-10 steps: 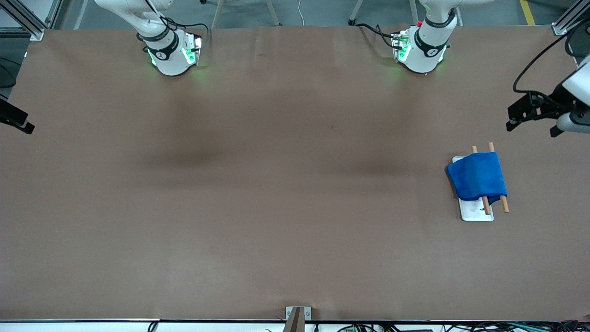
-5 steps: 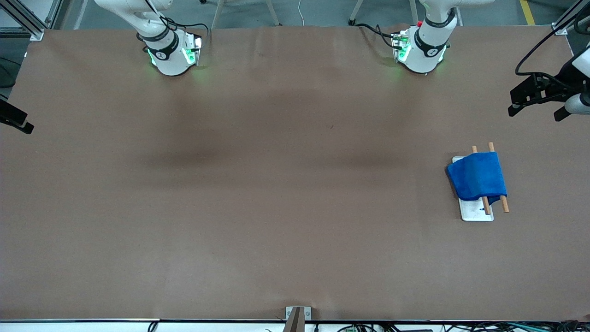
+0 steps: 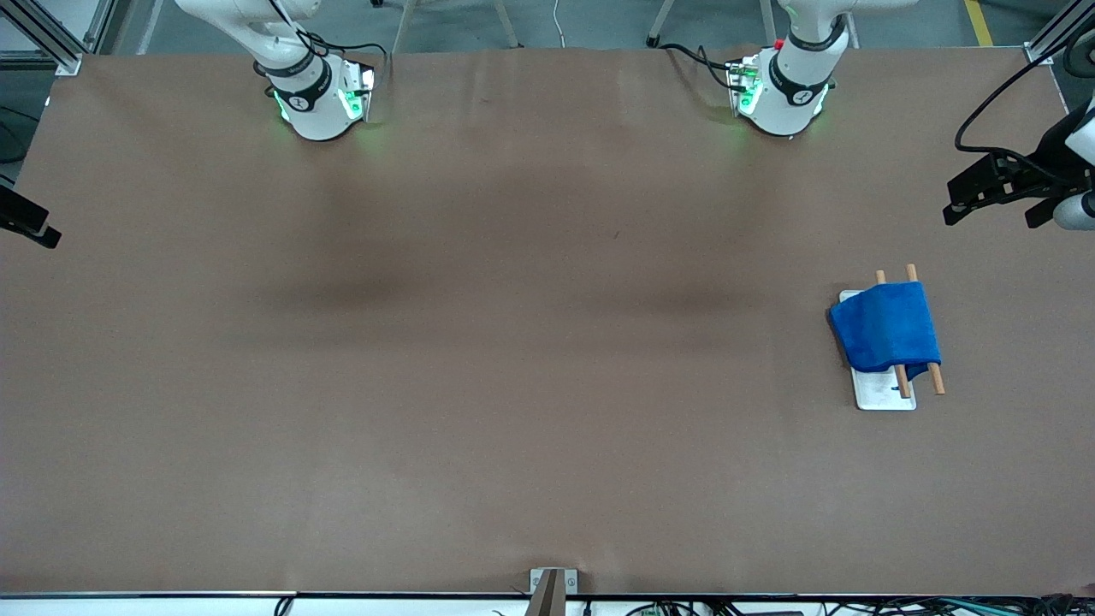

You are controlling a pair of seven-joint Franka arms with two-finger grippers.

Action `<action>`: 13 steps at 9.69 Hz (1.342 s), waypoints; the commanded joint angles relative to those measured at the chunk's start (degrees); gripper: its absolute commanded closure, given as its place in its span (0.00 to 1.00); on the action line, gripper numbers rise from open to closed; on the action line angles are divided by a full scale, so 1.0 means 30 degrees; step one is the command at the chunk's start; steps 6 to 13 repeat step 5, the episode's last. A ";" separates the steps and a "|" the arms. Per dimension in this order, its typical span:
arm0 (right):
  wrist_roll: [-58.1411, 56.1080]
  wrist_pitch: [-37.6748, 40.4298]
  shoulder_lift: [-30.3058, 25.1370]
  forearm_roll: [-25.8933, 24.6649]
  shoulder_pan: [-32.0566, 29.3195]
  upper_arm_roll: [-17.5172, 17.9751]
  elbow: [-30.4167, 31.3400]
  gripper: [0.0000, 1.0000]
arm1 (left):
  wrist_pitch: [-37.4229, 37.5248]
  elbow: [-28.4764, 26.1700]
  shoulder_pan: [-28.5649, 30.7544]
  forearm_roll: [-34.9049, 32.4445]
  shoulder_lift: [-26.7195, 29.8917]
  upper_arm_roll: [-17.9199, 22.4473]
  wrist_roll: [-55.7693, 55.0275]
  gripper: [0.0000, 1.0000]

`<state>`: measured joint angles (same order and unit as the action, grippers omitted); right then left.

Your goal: Right arm passes towel to left arm to hang

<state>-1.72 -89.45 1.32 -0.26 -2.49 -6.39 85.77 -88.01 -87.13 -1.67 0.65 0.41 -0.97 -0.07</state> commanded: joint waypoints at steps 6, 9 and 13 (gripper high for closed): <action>0.0077 0.0082 -0.0265 -0.0265 -0.0079 0.0078 0.0181 0.00 | 0.0216 -0.0517 0.0001 0.0078 -0.0136 -0.0088 -0.0270 0.00; 0.0077 0.0082 -0.0265 -0.0265 -0.0079 0.0078 0.0181 0.00 | 0.0216 -0.0517 0.0001 0.0078 -0.0136 -0.0088 -0.0270 0.00; 0.0077 0.0082 -0.0265 -0.0265 -0.0079 0.0078 0.0181 0.00 | 0.0216 -0.0517 0.0001 0.0078 -0.0136 -0.0088 -0.0270 0.00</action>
